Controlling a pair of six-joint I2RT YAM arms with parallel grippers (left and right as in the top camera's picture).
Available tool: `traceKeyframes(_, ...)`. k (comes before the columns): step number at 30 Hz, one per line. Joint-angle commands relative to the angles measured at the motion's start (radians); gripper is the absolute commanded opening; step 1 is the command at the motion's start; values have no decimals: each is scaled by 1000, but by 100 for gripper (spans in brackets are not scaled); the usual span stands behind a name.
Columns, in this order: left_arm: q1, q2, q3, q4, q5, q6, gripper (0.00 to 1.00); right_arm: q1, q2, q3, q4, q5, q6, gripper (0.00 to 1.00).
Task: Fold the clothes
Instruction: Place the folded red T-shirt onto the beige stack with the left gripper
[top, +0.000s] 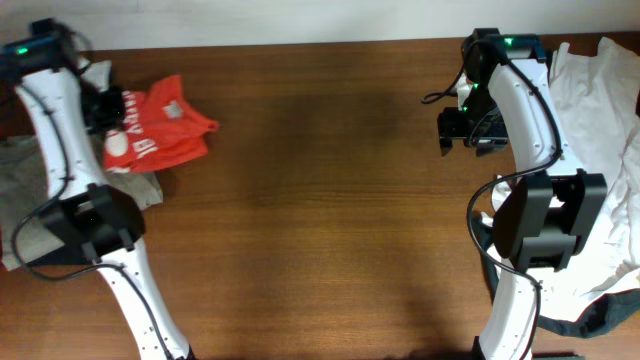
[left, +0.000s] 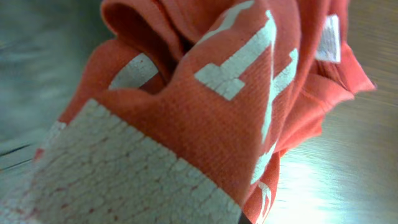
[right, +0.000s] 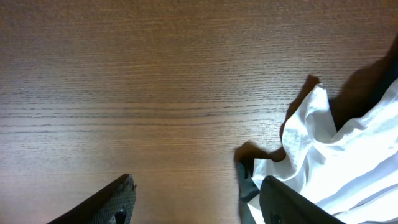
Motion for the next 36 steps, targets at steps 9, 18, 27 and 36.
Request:
traceKeyframes(9,381,-243,-238,-4,-72,-114,0,2,-18,5,-8,9,-7,68)
traceKeyframes(18,416,-243,-286,-4,-195,-159,74,2,-18,5,-19,9,-7,68)
traceKeyframes(27,232,-322,-286,-4,-77,-161,99,2,-18,5,21,-58,-7,83)
traceKeyframes(36,-439,-415,-512,-4,-220,-108,99,1,-18,5,-149,-151,-60,99)
